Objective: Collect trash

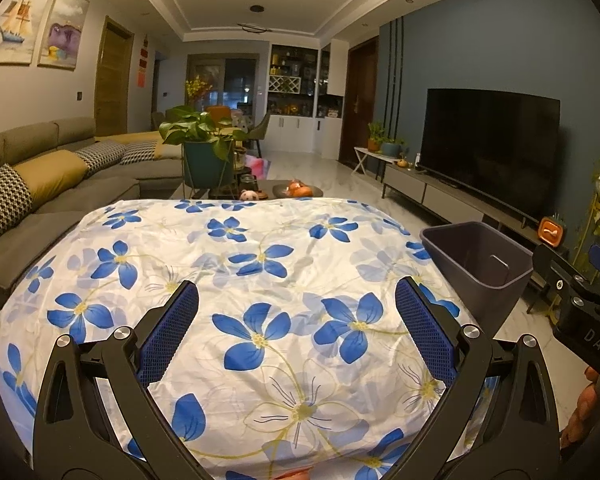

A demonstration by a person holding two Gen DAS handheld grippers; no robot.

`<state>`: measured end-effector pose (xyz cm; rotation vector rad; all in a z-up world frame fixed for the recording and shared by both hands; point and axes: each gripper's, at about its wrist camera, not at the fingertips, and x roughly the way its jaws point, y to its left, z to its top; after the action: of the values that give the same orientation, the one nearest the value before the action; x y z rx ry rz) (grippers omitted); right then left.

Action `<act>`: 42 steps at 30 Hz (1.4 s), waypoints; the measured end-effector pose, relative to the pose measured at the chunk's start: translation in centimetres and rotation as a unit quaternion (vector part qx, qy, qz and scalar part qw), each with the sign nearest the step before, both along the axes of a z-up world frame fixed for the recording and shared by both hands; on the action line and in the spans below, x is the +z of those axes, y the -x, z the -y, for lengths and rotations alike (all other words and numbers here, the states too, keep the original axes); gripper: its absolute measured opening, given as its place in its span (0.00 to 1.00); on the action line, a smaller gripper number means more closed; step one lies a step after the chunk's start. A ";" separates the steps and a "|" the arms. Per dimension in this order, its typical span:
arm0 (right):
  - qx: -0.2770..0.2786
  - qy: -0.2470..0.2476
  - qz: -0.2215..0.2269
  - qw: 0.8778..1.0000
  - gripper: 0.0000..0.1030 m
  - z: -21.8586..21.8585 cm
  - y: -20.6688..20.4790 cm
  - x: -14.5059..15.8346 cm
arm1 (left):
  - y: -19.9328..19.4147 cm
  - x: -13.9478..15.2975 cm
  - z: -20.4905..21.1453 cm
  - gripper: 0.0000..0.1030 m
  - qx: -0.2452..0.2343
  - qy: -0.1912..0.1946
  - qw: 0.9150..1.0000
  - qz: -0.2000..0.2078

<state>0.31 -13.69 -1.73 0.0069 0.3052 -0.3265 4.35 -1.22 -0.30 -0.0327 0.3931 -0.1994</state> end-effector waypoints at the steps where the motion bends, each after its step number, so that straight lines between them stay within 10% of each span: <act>1: 0.000 0.000 0.000 1.000 0.94 0.0 0.0 0.0 | 0.0 0.0 0.0 0.94 -0.001 0.001 1.000 0.000; 42: 0.000 0.001 0.003 1.000 0.95 0.0 -0.1 0.1 | 0.2 0.2 0.0 0.94 -0.006 0.008 1.000 0.003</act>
<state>0.40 -13.67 -1.65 0.0055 0.2983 -0.3266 4.15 -1.18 -0.09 -0.0448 0.3856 -0.2143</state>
